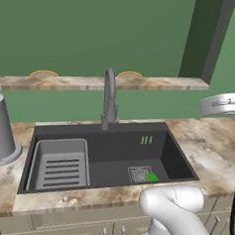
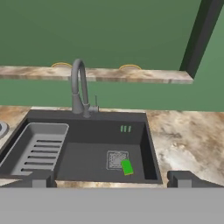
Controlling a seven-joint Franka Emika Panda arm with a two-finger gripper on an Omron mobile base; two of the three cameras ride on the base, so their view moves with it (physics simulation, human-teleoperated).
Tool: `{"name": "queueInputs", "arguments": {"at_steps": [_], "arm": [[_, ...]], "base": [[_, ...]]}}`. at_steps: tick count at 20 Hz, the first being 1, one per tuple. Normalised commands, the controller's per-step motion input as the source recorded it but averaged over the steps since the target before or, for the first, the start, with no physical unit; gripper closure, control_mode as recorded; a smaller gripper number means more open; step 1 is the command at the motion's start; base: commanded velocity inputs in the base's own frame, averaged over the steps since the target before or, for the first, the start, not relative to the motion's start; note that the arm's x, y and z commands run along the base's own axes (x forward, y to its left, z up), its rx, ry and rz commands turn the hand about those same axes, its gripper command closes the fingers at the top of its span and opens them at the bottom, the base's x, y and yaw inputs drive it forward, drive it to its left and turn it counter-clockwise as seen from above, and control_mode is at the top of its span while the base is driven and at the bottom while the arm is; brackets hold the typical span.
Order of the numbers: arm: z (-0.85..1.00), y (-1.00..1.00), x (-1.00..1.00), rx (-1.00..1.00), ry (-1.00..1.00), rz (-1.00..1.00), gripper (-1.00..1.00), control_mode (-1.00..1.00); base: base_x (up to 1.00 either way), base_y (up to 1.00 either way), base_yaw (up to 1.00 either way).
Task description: Pick up the spray and sponge from the sink, and place them back in the cabinet, and close the cabinet doors.
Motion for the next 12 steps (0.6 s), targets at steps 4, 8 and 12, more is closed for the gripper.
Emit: {"name": "queueInputs", "arguments": {"at_steps": [4,8,12], "arm": [[0.00,0.00,0.32,0.00,0.00,0.00,-1.00,-1.00],[-0.02,-0.01,0.29,0.00,0.01,0.00,-1.00,-1.00],[-0.09,-0.02,0.26,0.00,0.03,0.00,-1.00,-1.00]], "base": [[0.00,0.00,0.00],[0.00,0.00,0.00],[0.00,0.00,0.00]]}}
